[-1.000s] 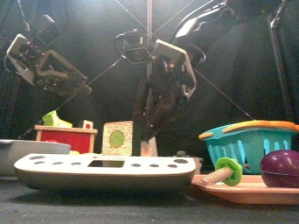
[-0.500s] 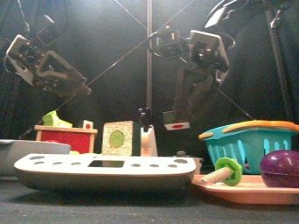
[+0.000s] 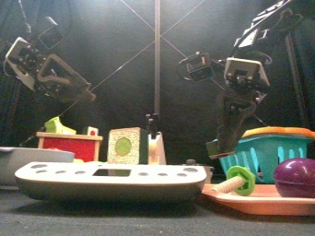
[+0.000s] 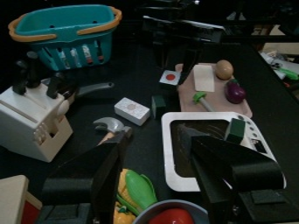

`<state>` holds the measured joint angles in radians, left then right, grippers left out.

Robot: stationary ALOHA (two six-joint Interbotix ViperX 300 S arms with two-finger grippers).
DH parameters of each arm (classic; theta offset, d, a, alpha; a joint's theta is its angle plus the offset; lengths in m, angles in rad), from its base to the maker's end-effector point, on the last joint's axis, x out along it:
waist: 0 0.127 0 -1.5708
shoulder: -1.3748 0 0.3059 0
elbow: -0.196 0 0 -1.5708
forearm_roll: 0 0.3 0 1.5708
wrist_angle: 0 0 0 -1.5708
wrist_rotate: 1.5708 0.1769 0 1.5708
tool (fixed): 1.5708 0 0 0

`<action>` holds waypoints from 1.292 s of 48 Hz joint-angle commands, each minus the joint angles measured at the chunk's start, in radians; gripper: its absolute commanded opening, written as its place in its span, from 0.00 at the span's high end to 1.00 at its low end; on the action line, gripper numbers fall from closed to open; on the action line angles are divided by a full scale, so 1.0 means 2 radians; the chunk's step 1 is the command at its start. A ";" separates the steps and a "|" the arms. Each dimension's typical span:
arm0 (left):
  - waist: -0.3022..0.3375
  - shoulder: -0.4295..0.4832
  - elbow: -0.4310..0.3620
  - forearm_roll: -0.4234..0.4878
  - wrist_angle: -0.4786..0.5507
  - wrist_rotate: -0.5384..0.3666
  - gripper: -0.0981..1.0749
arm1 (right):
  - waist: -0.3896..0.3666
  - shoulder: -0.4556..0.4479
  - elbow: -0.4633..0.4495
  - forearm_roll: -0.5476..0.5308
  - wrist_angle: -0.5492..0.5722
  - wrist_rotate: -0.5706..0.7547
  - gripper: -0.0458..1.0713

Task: Place green sushi piece above plate

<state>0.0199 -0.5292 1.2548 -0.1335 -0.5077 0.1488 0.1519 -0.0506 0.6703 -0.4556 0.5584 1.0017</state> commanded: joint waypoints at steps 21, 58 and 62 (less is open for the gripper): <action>0.002 0.000 -0.005 0.001 -0.002 0.000 0.18 | -0.020 0.015 0.002 0.003 -0.005 0.002 0.34; 0.002 0.000 -0.005 0.001 0.002 0.000 0.18 | -0.021 0.018 -0.004 0.011 -0.005 0.001 0.19; 0.002 -0.001 -0.005 0.001 0.002 0.000 0.18 | -0.020 0.018 -0.008 0.010 -0.004 0.001 0.19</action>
<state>0.0199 -0.5292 1.2548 -0.1335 -0.5001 0.1488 0.1089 0.0000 0.6811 -0.4341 0.5522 1.0032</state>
